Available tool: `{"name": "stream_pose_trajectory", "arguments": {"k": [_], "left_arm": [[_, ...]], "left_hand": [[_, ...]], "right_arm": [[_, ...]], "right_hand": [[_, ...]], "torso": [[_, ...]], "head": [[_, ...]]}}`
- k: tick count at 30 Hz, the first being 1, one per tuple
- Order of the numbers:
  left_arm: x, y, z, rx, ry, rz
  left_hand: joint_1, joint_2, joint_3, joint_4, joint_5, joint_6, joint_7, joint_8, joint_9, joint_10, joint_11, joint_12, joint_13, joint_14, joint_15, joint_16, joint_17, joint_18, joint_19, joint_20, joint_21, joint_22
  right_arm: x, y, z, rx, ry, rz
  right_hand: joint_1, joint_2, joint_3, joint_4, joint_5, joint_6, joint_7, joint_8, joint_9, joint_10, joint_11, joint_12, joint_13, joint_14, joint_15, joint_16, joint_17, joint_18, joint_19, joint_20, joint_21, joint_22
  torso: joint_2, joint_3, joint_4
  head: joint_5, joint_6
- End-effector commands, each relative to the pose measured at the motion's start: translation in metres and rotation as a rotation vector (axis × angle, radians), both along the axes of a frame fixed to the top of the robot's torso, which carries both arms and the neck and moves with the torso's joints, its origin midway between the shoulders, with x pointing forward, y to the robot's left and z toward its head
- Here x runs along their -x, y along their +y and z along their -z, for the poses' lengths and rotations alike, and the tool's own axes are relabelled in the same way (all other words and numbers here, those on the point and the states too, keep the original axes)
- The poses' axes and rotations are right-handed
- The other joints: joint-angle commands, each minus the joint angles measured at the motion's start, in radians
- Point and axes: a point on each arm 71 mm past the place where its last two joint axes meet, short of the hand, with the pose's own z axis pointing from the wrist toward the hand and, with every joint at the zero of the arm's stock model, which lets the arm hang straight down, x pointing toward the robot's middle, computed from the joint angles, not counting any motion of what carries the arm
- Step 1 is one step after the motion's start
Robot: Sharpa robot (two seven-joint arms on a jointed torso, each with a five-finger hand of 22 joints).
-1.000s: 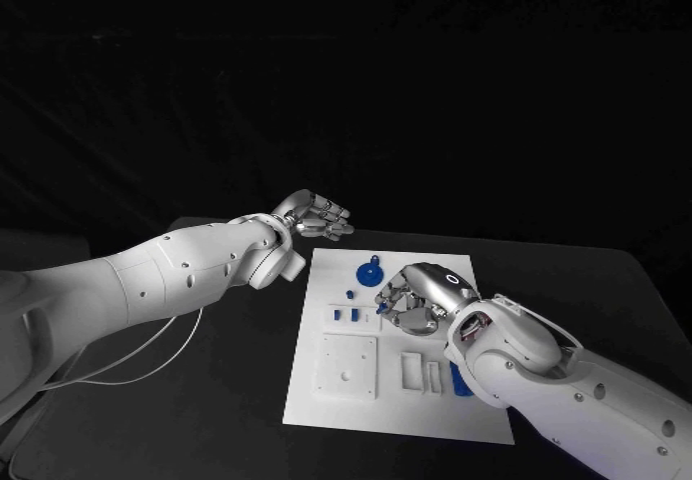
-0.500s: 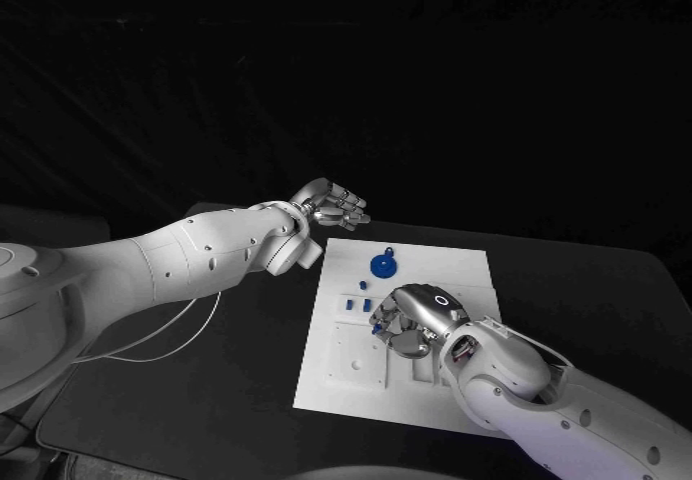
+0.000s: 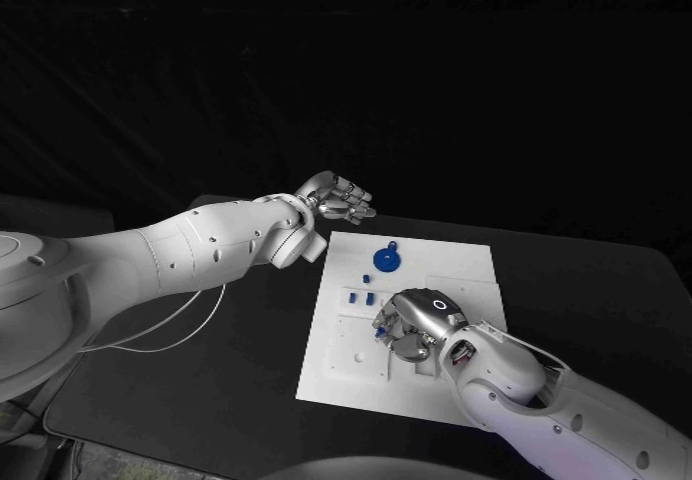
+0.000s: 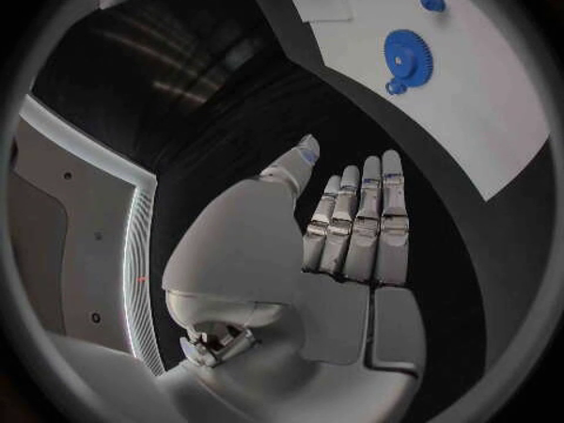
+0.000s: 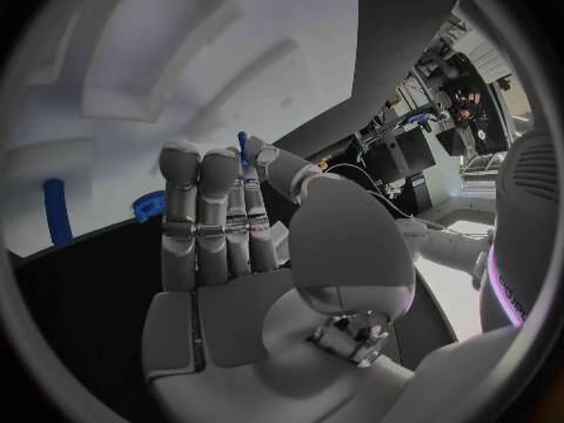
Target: Assemble the parts on the task board
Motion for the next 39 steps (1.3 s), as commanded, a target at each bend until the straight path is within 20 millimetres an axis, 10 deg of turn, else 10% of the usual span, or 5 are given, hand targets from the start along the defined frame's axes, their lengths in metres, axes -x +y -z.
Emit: {"name": "stream_pose_trajectory", "arguments": {"k": [1, 39], "left_arm": [[0.001, 0.001, -0.001, 0.01, 0.0, 0.005], [0.001, 0.001, 0.0, 0.008, 0.014, 0.008]], "left_hand": [[0.0, 0.012, 0.001, -0.006, -0.006, -0.007, -0.002, -0.003, -0.001, -0.006, 0.001, 0.002, -0.002, -0.006, -0.001, -0.003, -0.001, -0.004, 0.005, -0.002, 0.005, -0.001], [0.001, 0.012, -0.002, -0.002, -0.006, -0.011, -0.001, -0.003, -0.001, -0.008, 0.002, 0.002, -0.002, -0.007, 0.0, -0.003, -0.001, -0.004, 0.006, -0.001, 0.005, -0.008]], "right_arm": [[0.002, 0.001, 0.002, 0.042, -0.01, -0.016], [0.008, 0.008, 0.02, 0.1, 0.005, -0.037]], "right_hand": [[0.0, 0.009, 0.0, -0.006, -0.003, 0.006, 0.0, 0.003, 0.001, 0.006, 0.001, 0.0, 0.001, 0.006, 0.001, -0.006, 0.001, 0.018, 0.044, -0.006, -0.001, 0.0], [-0.001, 0.011, -0.002, -0.012, -0.004, 0.007, 0.0, 0.003, 0.001, 0.007, 0.001, 0.001, 0.001, 0.007, 0.001, -0.005, 0.002, 0.018, 0.044, -0.007, 0.003, 0.001]], "torso": [[0.0, -0.0006, 0.0], [0.0, 0.0001, 0.0007]], "head": [[0.0, -0.003], [0.007, -0.012]]}}
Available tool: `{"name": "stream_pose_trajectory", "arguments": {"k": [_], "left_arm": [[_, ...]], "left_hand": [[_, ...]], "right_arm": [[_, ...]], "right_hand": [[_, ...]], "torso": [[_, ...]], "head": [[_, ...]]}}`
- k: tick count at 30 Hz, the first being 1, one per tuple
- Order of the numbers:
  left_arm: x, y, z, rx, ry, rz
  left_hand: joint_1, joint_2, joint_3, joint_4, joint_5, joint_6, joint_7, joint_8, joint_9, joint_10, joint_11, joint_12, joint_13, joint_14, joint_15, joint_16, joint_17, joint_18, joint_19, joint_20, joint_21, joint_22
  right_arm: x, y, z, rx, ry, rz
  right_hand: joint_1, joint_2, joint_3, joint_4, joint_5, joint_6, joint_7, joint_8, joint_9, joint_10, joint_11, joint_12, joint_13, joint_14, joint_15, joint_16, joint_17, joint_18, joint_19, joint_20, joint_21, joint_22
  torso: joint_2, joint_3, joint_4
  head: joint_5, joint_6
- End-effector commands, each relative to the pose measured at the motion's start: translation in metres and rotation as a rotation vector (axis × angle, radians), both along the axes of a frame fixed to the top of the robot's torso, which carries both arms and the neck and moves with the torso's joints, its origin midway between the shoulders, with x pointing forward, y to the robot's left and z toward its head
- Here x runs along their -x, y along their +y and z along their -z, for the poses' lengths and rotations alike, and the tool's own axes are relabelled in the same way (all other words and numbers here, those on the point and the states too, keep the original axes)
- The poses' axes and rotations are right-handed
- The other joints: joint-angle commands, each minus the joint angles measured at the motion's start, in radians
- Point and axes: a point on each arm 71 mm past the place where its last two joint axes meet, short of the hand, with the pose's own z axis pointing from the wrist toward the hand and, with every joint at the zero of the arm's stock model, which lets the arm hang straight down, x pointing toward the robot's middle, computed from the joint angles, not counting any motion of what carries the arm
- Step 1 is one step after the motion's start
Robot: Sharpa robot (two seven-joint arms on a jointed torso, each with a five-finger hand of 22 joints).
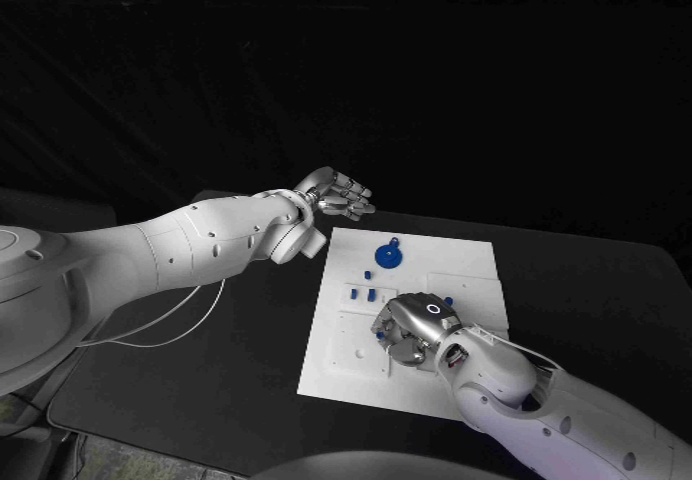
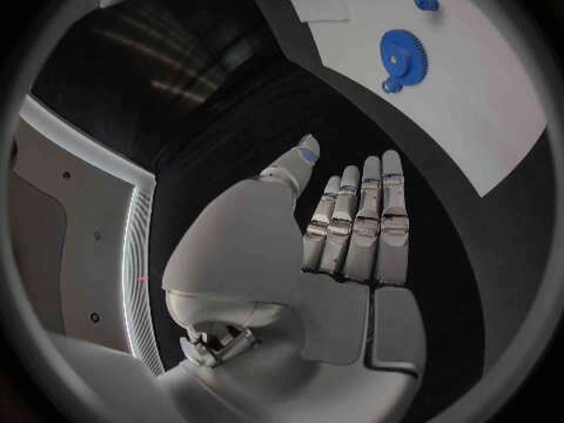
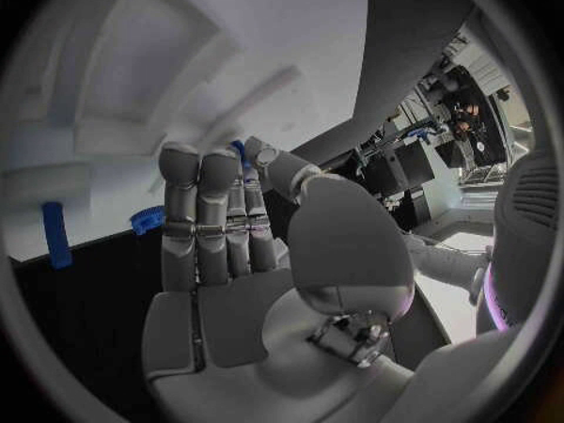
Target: Assemble the parts on the task board
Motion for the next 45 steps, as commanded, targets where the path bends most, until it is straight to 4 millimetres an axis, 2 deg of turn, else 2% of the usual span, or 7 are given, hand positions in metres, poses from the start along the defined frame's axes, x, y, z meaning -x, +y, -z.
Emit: {"name": "stream_pose_trajectory", "arguments": {"k": [1, 7, 13, 24, 40, 44, 45], "left_arm": [[0.0, -0.003, 0.0, 0.009, 0.009, 0.013], [0.0, -0.003, 0.0, 0.009, 0.013, 0.015], [0.0, -0.004, 0.0, 0.009, 0.016, 0.017], [0.001, -0.003, 0.001, 0.007, 0.021, 0.017], [0.001, 0.003, 0.0, 0.005, 0.013, 0.009], [0.001, 0.004, 0.0, 0.006, 0.009, 0.007], [0.002, 0.005, 0.0, 0.006, 0.008, 0.007]], "left_hand": [[0.001, 0.012, -0.002, -0.003, -0.006, -0.008, 0.002, -0.003, -0.001, -0.008, 0.002, 0.002, -0.002, -0.008, 0.0, -0.003, -0.001, -0.004, 0.006, -0.001, 0.005, -0.001], [0.001, 0.012, -0.002, -0.003, -0.006, -0.008, 0.002, -0.003, -0.001, -0.008, 0.002, 0.002, -0.002, -0.008, 0.0, -0.003, -0.001, -0.004, 0.006, -0.001, 0.005, -0.001], [0.001, 0.012, -0.002, -0.003, -0.006, -0.008, 0.002, -0.003, -0.001, -0.008, 0.002, 0.002, -0.002, -0.008, 0.0, -0.003, -0.001, -0.004, 0.006, -0.001, 0.005, -0.001], [0.002, 0.012, -0.004, -0.002, -0.007, -0.009, 0.003, -0.003, -0.001, -0.01, 0.003, 0.002, -0.002, -0.009, 0.0, -0.003, -0.001, -0.004, 0.005, 0.0, 0.005, -0.003], [0.006, 0.012, -0.006, -0.003, -0.007, -0.007, 0.002, -0.003, -0.001, -0.008, 0.002, 0.002, -0.002, -0.007, -0.001, -0.003, -0.001, -0.004, 0.006, -0.001, 0.006, -0.005], [0.006, 0.012, -0.005, -0.004, -0.006, -0.005, 0.002, -0.003, -0.001, -0.007, 0.001, 0.002, -0.002, -0.006, -0.001, -0.003, -0.001, -0.004, 0.007, -0.001, 0.006, -0.005], [0.006, 0.012, -0.005, -0.004, -0.006, -0.005, 0.002, -0.003, -0.001, -0.007, 0.001, 0.002, -0.002, -0.006, -0.001, -0.003, -0.001, -0.004, 0.007, -0.001, 0.006, -0.005]], "right_arm": [[0.003, 0.001, 0.007, 0.043, 0.011, -0.012], [0.003, 0.001, 0.009, 0.048, 0.014, -0.004], [0.003, 0.0, 0.008, 0.016, 0.017, 0.011], [0.004, -0.008, -0.001, -0.049, -0.024, 0.045], [-0.02, -0.059, -0.051, -0.102, -0.069, 0.158], [-0.044, -0.085, -0.062, -0.09, 0.004, 0.245], [-0.049, -0.091, -0.064, -0.092, 0.019, 0.265]], "right_hand": [[-0.001, 0.011, -0.001, -0.005, -0.003, 0.007, 0.001, 0.003, 0.001, 0.007, 0.001, 0.001, 0.001, 0.005, -0.001, -0.005, 0.001, 0.019, 0.044, -0.007, 0.003, 0.001], [-0.009, 0.007, -0.011, -0.003, 0.0, -0.007, 0.005, 0.001, -0.001, -0.006, 0.004, -0.001, 0.0, 0.0, 0.002, -0.009, -0.001, 0.022, 0.039, -0.005, -0.028, -0.008], [-0.027, -0.04, -0.141, 0.034, 0.023, -0.14, 0.032, 0.001, -0.006, -0.119, 0.041, -0.002, -0.005, 0.0, 0.026, -0.009, -0.006, 0.041, 0.04, 0.016, -0.07, -0.032], [0.037, -0.072, -0.291, 0.07, 0.03, -0.214, 0.022, 0.001, -0.007, -0.257, 0.075, 0.003, -0.006, -0.017, 0.051, -0.003, -0.033, 0.09, 0.038, 0.048, -0.162, -0.094], [0.032, -0.09, -0.176, 0.062, 0.023, -0.192, 0.021, 0.001, -0.007, -0.21, 0.064, 0.002, -0.007, -0.013, 0.043, 0.009, -0.049, 0.075, 0.04, 0.039, -0.118, -0.103], [0.023, -0.087, -0.212, 0.075, 0.005, -0.207, 0.011, 0.002, -0.006, -0.22, 0.067, 0.003, -0.006, -0.017, 0.045, 0.009, -0.049, 0.07, 0.036, 0.04, -0.123, -0.107], [0.024, -0.086, -0.243, 0.081, 0.026, -0.214, 0.025, 0.001, -0.007, -0.231, 0.071, 0.002, -0.007, -0.019, 0.049, 0.01, -0.049, 0.073, 0.035, 0.04, -0.127, -0.109]], "torso": [[0.0, -0.0003, 0.0009], [0.0, -0.0005, 0.0001], [0.0, -0.0001, -0.0005], [0.0, 0.0015, -0.0009], [-0.001, 0.0003, -0.0019], [0.0, 0.0008, -0.0019], [0.0, 0.0013, -0.0027]], "head": [[0.0, 0.0], [0.001, -0.001], [0.0, 0.0], [-0.004, 0.007], [-0.032, 0.026], [-0.041, 0.033], [-0.041, 0.036]]}}
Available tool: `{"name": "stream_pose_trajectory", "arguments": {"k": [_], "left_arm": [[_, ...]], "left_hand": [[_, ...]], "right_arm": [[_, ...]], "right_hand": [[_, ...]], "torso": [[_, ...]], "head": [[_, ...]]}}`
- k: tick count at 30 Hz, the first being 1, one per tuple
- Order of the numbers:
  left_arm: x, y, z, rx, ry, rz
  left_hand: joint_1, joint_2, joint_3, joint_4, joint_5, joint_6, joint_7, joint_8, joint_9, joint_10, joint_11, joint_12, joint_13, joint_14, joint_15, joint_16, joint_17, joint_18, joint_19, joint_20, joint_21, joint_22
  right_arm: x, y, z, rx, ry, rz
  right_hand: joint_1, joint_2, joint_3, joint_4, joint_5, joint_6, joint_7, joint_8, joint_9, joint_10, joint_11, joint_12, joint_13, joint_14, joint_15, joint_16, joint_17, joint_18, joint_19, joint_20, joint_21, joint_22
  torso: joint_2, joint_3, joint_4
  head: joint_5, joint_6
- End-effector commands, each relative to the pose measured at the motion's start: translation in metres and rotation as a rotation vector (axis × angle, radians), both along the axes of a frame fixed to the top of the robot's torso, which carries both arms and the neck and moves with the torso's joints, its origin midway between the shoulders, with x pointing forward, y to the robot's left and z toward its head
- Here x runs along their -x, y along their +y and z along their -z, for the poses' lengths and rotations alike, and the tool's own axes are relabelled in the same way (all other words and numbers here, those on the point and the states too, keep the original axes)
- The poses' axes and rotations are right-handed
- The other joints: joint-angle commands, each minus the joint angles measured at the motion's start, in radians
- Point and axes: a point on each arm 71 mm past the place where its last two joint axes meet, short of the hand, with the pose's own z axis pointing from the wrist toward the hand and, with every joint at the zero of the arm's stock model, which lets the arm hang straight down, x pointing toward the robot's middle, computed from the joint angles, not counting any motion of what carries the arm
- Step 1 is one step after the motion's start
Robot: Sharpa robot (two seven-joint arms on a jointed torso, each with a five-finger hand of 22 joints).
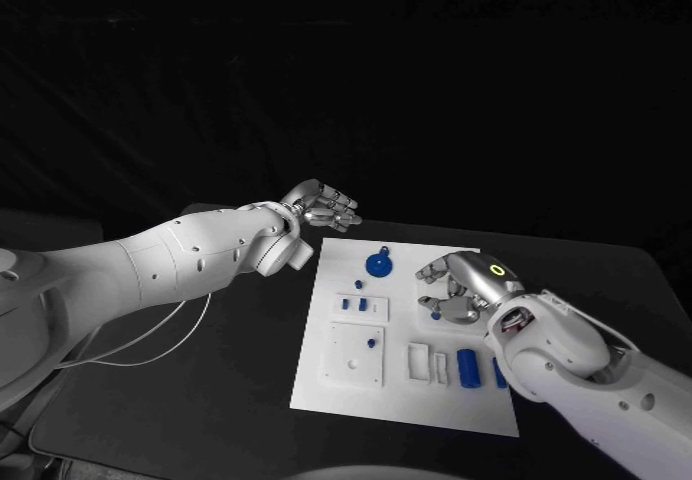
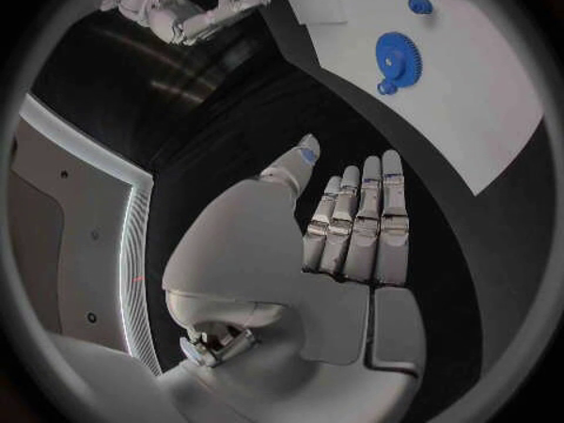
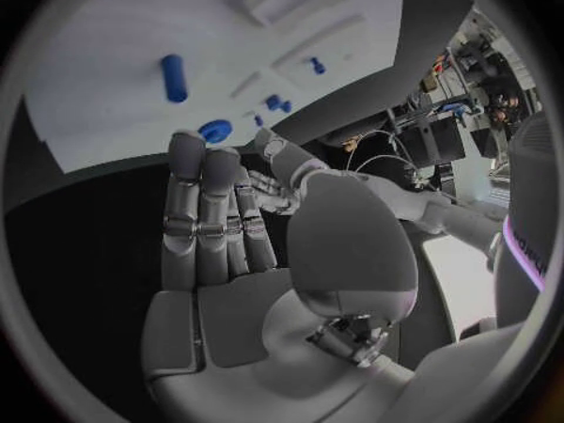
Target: Assemble the parts on the task board
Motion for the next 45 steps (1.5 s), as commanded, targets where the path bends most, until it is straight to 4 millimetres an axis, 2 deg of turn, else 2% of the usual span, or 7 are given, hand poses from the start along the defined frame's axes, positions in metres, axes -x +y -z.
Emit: {"name": "stream_pose_trajectory", "arguments": {"k": [1, 5, 11, 24, 29, 38, 45], "left_arm": [[0.001, -0.002, -0.001, 0.011, -0.009, 0.01], [0.001, -0.002, -0.001, 0.012, -0.009, 0.012], [0.0, -0.005, -0.001, 0.013, -0.008, 0.017], [0.0, -0.006, -0.001, 0.012, -0.004, 0.019], [0.0, -0.006, 0.0, 0.012, -0.003, 0.02], [0.0, -0.006, 0.0, 0.011, -0.001, 0.02], [0.0, -0.006, 0.0, 0.01, 0.002, 0.021]], "left_hand": [[0.001, 0.007, -0.003, -0.001, -0.006, -0.001, -0.002, -0.003, -0.001, -0.003, -0.002, 0.002, -0.002, -0.006, -0.001, -0.003, -0.001, -0.004, 0.007, -0.001, 0.006, -0.001], [0.001, 0.007, -0.003, -0.001, -0.006, -0.001, -0.002, -0.003, -0.001, -0.003, -0.002, 0.002, -0.002, -0.006, -0.001, -0.003, -0.001, -0.004, 0.007, -0.001, 0.006, -0.001], [0.001, 0.007, -0.003, -0.001, -0.006, -0.001, -0.002, -0.003, -0.001, -0.003, -0.002, 0.002, -0.002, -0.006, -0.001, -0.003, -0.001, -0.004, 0.007, -0.001, 0.006, -0.001], [-0.001, 0.009, -0.002, -0.003, -0.007, 0.002, -0.002, -0.003, -0.001, -0.002, -0.002, 0.002, -0.002, -0.005, -0.001, -0.003, -0.001, -0.005, 0.007, -0.002, 0.006, -0.001], [-0.001, 0.009, -0.002, -0.003, -0.007, 0.002, -0.002, -0.003, -0.001, -0.002, -0.002, 0.002, -0.002, -0.005, -0.001, -0.003, -0.001, -0.005, 0.007, -0.002, 0.006, -0.001], [-0.001, 0.01, -0.003, -0.003, -0.007, 0.002, -0.002, -0.003, -0.001, -0.002, -0.002, 0.002, -0.002, -0.005, -0.001, -0.003, -0.001, -0.005, 0.007, -0.002, 0.006, -0.001], [-0.002, 0.01, -0.003, -0.001, -0.007, 0.001, -0.002, -0.003, -0.001, -0.003, -0.002, 0.002, -0.002, -0.006, -0.001, -0.003, -0.001, -0.005, 0.007, -0.002, 0.006, -0.002]], "right_arm": [[-0.01, -0.013, 0.007, 0.008, 0.146, 0.04], [-0.018, -0.025, 0.005, 0.015, 0.164, 0.067], [-0.023, -0.029, 0.009, 0.069, 0.197, 0.065], [-0.024, -0.027, 0.022, 0.155, 0.266, 0.045], [-0.022, -0.024, 0.026, 0.175, 0.273, 0.033], [-0.02, -0.018, 0.03, 0.171, 0.269, 0.017], [-0.019, -0.014, 0.031, 0.167, 0.261, 0.009]], "right_hand": [[0.007, 0.013, -0.065, 0.004, 0.035, -0.012, 0.012, -0.002, -0.001, -0.02, 0.006, 0.003, 0.001, -0.005, 0.002, 0.006, -0.001, 0.007, 0.037, 0.002, -0.01, -0.004], [0.035, 0.021, -0.176, 0.017, 0.038, -0.021, -0.002, -0.003, -0.001, -0.063, 0.017, 0.004, 0.001, -0.009, 0.013, 0.01, -0.005, 0.016, 0.035, 0.013, -0.026, -0.01], [0.077, 0.009, -0.252, 0.074, 0.046, -0.048, -0.023, -0.002, -0.001, -0.111, 0.03, 0.004, 0.0, -0.013, 0.021, 0.016, -0.012, 0.028, 0.034, 0.022, -0.049, -0.016], [0.093, 0.025, -0.273, 0.085, 0.046, -0.045, -0.017, -0.003, -0.001, -0.087, 0.022, 0.005, -0.001, -0.014, 0.015, 0.019, -0.018, 0.017, 0.036, 0.016, -0.05, -0.014], [0.082, 0.054, -0.225, 0.046, 0.019, -0.018, -0.007, -0.004, -0.002, -0.035, 0.009, 0.003, -0.001, -0.012, 0.005, 0.019, -0.018, 0.003, 0.038, 0.007, -0.037, -0.009], [-0.004, 0.053, 0.075, -0.021, -0.034, 0.058, 0.013, -0.003, -0.001, 0.041, -0.008, -0.003, -0.001, -0.008, -0.006, 0.018, -0.015, -0.015, 0.039, -0.006, -0.001, 0.008], [-0.007, 0.072, 0.113, -0.023, -0.036, 0.101, 0.01, -0.001, 0.001, 0.089, -0.022, -0.002, 0.0, -0.003, -0.014, 0.019, -0.011, -0.022, 0.04, -0.014, 0.016, 0.016]], "torso": [[0.001, 0.0012, 0.0005], [0.002, 0.0011, 0.001], [0.001, 0.0007, 0.0017], [0.002, 0.0006, 0.0012], [0.001, 0.0002, 0.0015], [0.001, 0.0011, 0.0002], [0.001, 0.0007, 0.0007]], "head": [[-0.006, 0.009], [-0.008, 0.008], [-0.007, 0.007], [-0.005, 0.001], [-0.005, -0.002], [-0.003, -0.002], [-0.005, -0.004]]}}
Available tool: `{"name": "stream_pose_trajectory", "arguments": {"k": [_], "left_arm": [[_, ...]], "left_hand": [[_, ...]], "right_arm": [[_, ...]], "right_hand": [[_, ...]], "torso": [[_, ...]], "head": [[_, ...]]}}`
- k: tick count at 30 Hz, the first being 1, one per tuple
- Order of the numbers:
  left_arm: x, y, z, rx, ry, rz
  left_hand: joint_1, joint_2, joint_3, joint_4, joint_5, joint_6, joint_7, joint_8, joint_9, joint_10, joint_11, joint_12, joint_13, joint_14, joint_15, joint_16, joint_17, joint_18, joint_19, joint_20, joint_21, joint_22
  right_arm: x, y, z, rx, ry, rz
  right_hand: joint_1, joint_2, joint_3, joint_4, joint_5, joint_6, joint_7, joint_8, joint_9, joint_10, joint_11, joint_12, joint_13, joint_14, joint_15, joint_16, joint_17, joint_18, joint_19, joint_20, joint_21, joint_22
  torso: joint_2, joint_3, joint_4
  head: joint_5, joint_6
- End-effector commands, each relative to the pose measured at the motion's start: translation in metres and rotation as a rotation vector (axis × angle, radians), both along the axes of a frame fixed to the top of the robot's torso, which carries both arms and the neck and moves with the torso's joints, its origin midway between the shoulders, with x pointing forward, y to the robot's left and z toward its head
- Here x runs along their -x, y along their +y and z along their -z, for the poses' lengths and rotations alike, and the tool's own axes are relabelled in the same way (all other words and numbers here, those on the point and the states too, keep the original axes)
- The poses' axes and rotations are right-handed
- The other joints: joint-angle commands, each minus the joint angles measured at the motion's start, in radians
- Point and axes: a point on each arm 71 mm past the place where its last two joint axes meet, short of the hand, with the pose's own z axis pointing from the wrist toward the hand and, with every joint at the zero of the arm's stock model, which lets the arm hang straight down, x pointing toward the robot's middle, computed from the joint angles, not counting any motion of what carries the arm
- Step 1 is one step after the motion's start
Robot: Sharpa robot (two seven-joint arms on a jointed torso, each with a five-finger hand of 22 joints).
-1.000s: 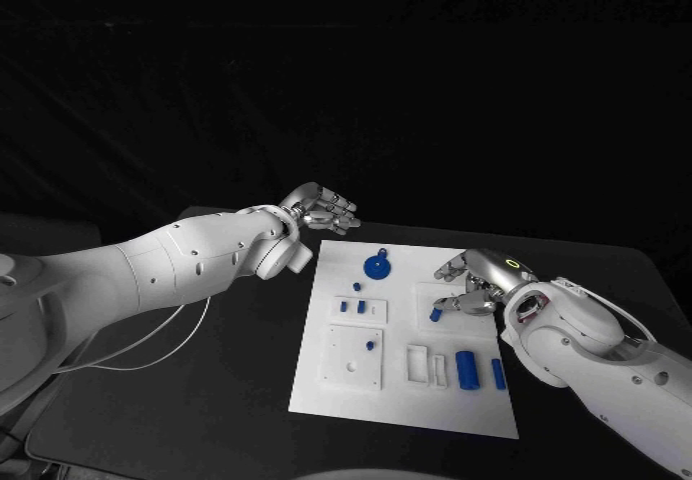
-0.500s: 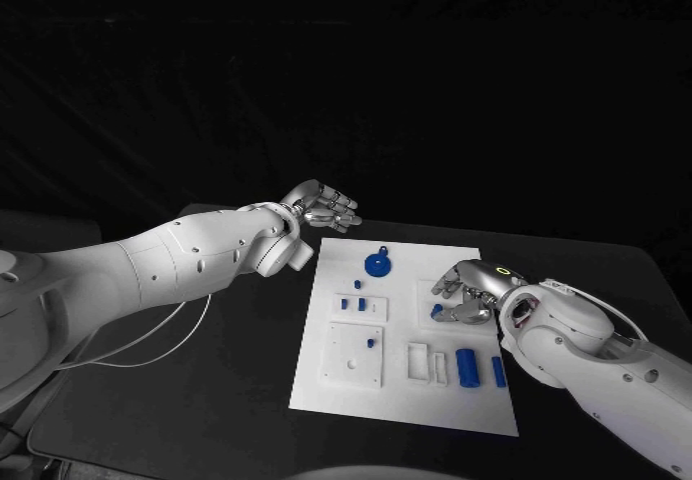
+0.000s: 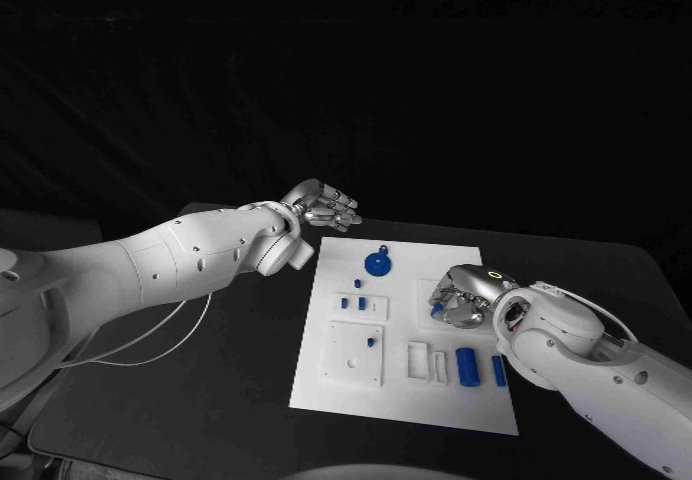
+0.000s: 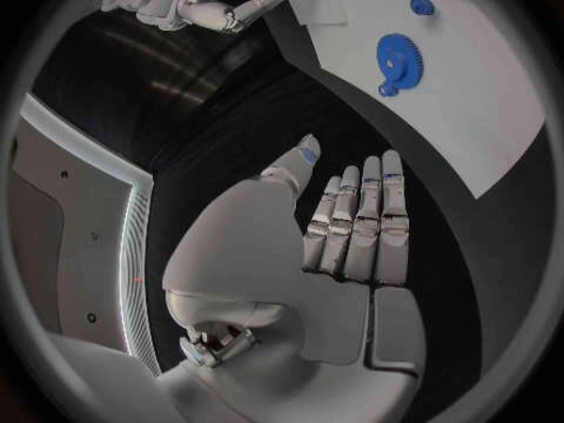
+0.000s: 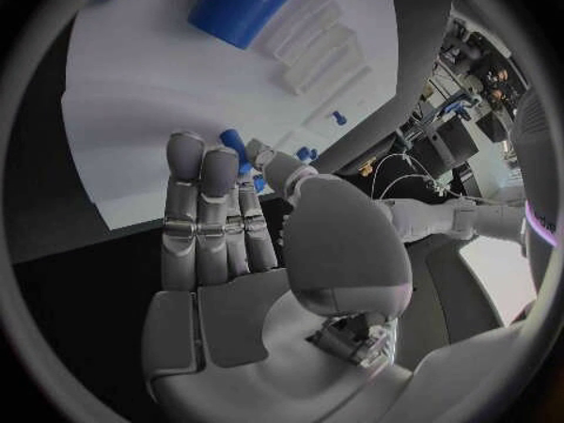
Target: Assemble the parts on the task board
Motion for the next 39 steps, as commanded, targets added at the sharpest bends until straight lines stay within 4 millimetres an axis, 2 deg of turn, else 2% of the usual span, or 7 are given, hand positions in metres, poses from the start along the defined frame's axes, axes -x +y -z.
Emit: {"name": "stream_pose_trajectory", "arguments": {"k": [1, 9, 12, 14, 17, 24, 39], "left_arm": [[0.0, -0.002, 0.0, 0.009, 0.002, 0.014], [0.0, -0.002, 0.0, 0.009, 0.004, 0.014], [0.0, -0.002, 0.0, 0.009, 0.005, 0.014], [0.0, -0.002, 0.0, 0.008, 0.006, 0.014], [0.0, -0.002, 0.0, 0.008, 0.008, 0.013], [0.0, 0.0, 0.0, 0.007, 0.009, 0.011], [-0.002, 0.0, 0.001, 0.004, 0.007, 0.008]], "left_hand": [[-0.002, 0.01, -0.003, -0.001, -0.007, 0.001, -0.002, -0.003, -0.001, -0.003, -0.002, 0.002, -0.002, -0.006, -0.001, -0.003, -0.001, -0.005, 0.007, -0.002, 0.006, -0.001], [-0.002, 0.01, -0.003, -0.001, -0.007, 0.001, -0.002, -0.003, -0.001, -0.003, -0.002, 0.002, -0.002, -0.006, -0.001, -0.003, -0.001, -0.005, 0.007, -0.002, 0.006, -0.001], [-0.002, 0.01, -0.003, -0.001, -0.007, 0.001, -0.002, -0.003, -0.001, -0.003, -0.002, 0.002, -0.002, -0.006, -0.001, -0.003, -0.001, -0.005, 0.007, -0.002, 0.006, -0.001], [-0.002, 0.01, -0.003, -0.001, -0.007, 0.001, -0.002, -0.003, -0.001, -0.003, -0.002, 0.002, -0.002, -0.006, -0.001, -0.003, -0.001, -0.005, 0.007, -0.002, 0.006, -0.001], [-0.002, 0.01, -0.003, -0.001, -0.007, 0.001, -0.002, -0.003, -0.001, -0.003, -0.002, 0.002, -0.002, -0.006, -0.001, -0.003, -0.001, -0.005, 0.007, -0.002, 0.006, -0.001], [-0.002, 0.01, -0.003, -0.001, -0.007, 0.001, -0.002, -0.003, -0.001, -0.003, -0.002, 0.002, -0.002, -0.006, -0.001, -0.003, -0.001, -0.005, 0.007, -0.002, 0.006, -0.001], [0.0, 0.01, -0.003, -0.002, -0.007, -0.001, -0.002, -0.003, -0.001, -0.004, -0.002, 0.002, -0.002, -0.007, -0.001, -0.003, -0.001, -0.005, 0.006, -0.002, 0.006, -0.001]], "right_arm": [[0.001, 0.002, 0.002, 0.014, -0.006, -0.018], [0.002, 0.004, 0.004, 0.009, -0.022, -0.011], [0.001, 0.004, 0.003, 0.008, -0.041, -0.002], [0.001, 0.004, 0.002, 0.009, -0.061, 0.008], [0.0, 0.003, 0.0, 0.015, -0.093, 0.024], [0.001, 0.003, -0.007, 0.0, -0.156, 0.034], [0.02, 0.024, -0.061, -0.188, -0.305, -0.034]], "right_hand": [[-0.002, 0.013, 0.011, -0.001, -0.005, 0.018, -0.002, -0.001, 0.002, 0.019, -0.004, -0.002, 0.0, 0.0, -0.01, 0.004, 0.002, -0.013, 0.037, -0.01, 0.008, 0.002], [-0.006, 0.022, 0.014, -0.004, -0.005, 0.04, -0.007, -0.002, 0.002, 0.038, -0.011, -0.003, 0.0, 0.005, -0.018, 0.002, 0.006, -0.022, 0.038, -0.019, 0.023, 0.009], [0.001, 0.037, 0.022, -0.005, -0.005, 0.054, -0.01, 0.0, 0.003, 0.052, -0.017, -0.001, 0.001, 0.007, -0.022, 0.002, 0.007, -0.024, 0.039, -0.022, 0.035, 0.012], [0.016, 0.045, 0.044, -0.017, -0.003, 0.067, -0.011, 0.0, 0.004, 0.069, -0.021, -0.001, 0.002, 0.009, -0.025, 0.002, 0.008, -0.025, 0.04, -0.025, 0.046, 0.017], [0.002, 0.033, 0.129, -0.041, 0.007, 0.085, -0.012, -0.002, 0.005, 0.093, -0.022, -0.003, 0.003, 0.011, -0.029, -0.001, 0.011, -0.026, 0.037, -0.03, 0.061, 0.03], [0.005, 0.029, 0.167, -0.043, -0.002, 0.095, -0.017, -0.001, 0.008, 0.107, -0.026, -0.002, 0.004, 0.015, -0.032, -0.003, 0.016, -0.026, 0.038, -0.034, 0.077, 0.044], [0.011, 0.018, 0.176, -0.035, -0.004, 0.107, -0.021, -0.001, 0.011, 0.123, -0.031, -0.002, 0.004, 0.018, -0.036, -0.006, 0.022, -0.025, 0.039, -0.038, 0.094, 0.055]], "torso": [[0.0, 0.0001, 0.0], [0.0, 0.0002, 0.0006], [0.0, -0.0001, 0.0004], [0.0, -0.0001, 0.0004], [0.0, -0.0001, 0.0], [0.0, 0.0006, -0.0006], [-0.001, -0.0001, -0.0002]], "head": [[-0.001, -0.001], [0.001, -0.005], [0.001, -0.006], [0.001, -0.006], [0.001, -0.005], [0.002, -0.005], [0.01, -0.008]]}}
